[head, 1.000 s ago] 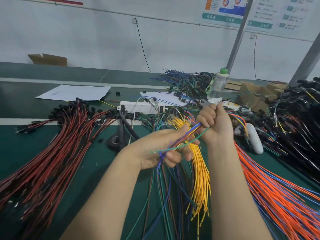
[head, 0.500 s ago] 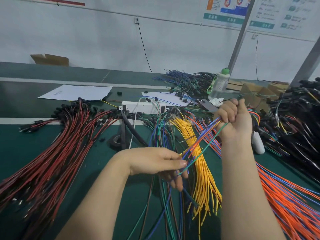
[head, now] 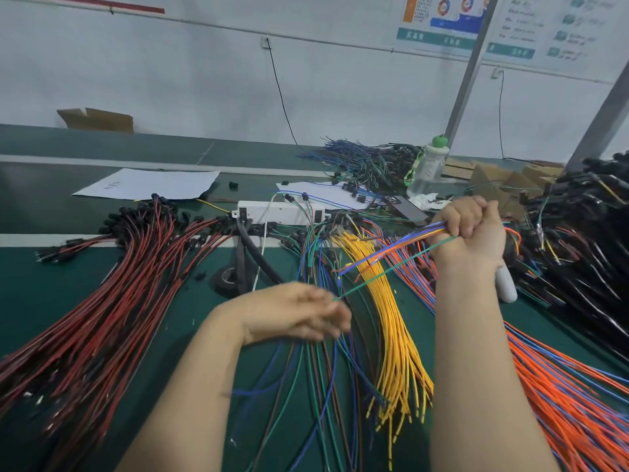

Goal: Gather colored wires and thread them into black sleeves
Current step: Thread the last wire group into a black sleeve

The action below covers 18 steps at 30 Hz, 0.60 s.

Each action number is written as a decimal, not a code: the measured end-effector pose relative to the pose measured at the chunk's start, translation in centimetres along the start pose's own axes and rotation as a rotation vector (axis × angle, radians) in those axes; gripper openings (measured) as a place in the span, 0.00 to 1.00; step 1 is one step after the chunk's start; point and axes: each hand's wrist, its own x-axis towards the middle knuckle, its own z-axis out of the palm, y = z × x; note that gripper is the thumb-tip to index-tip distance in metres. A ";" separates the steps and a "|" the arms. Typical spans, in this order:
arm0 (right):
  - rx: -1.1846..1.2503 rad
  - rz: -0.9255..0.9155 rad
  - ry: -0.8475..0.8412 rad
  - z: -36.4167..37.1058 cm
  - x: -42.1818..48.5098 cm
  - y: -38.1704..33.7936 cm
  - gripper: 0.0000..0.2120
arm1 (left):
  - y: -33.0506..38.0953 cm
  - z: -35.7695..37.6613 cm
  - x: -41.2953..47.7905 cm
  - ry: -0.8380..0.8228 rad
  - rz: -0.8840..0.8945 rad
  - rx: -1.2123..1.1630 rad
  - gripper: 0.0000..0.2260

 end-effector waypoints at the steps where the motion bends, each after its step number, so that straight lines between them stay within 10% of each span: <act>1: -0.053 0.001 0.009 -0.3 -0.1 0.3 0.22 | 0.5 0.2 0.4 0.132 0.030 -0.179 0.13; 6: -0.339 -0.005 0.045 -2.2 -0.5 1.7 0.20 | 1.7 1.0 1.5 0.181 0.016 -0.579 0.29; 13: -0.502 -0.011 0.118 -3.7 -0.6 2.7 0.21 | 0.5 2.4 2.4 0.019 -0.036 -0.135 0.21; 18: -0.595 0.168 0.169 -4.5 -1.1 3.9 0.20 | 0.5 3.6 3.8 0.197 0.003 -0.086 0.17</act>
